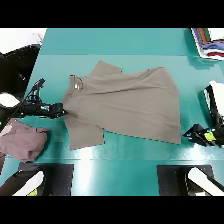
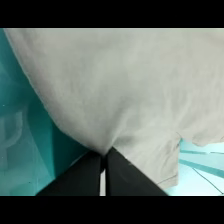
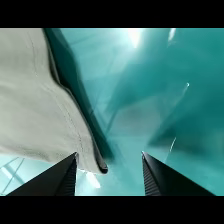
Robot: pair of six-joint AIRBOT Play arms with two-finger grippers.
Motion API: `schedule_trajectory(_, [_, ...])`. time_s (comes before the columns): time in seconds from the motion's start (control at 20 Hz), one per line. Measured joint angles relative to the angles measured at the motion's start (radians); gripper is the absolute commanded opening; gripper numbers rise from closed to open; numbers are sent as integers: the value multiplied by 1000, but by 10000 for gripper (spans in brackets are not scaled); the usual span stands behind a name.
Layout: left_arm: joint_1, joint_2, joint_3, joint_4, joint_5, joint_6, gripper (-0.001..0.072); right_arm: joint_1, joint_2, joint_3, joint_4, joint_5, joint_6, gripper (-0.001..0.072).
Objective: Fold the shirts.
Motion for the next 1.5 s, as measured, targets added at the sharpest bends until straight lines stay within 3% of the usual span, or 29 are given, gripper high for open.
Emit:
schedule_trajectory(0.15, [0,2,0,0,-2,0,23,66,-14,-27,50,0,2,440])
schedule_trajectory(0.2, [0,2,0,0,-3,0,22,94,-28,-30,68,0,2,409])
schedule_trajectory(0.3, [0,3,0,2,-11,0,21,159,-66,-37,98,-17,2,64])
schedule_trajectory(0.35, [0,6,1,3,-15,0,21,189,-85,-40,107,-21,2,15])
schedule_trajectory(0.55, [0,72,20,27,-27,-18,21,275,-80,-23,118,-48,1,14])
schedule_trajectory(0.75, [-1,205,165,72,-74,-56,22,280,53,154,132,-18,1,14])
schedule_trajectory(1.1, [-2,326,758,90,-138,-123,21,229,274,770,142,-7,10,14])
schedule_trajectory(1.5, [-2,339,1297,153,-119,-189,20,204,311,1281,55,14,41,13])
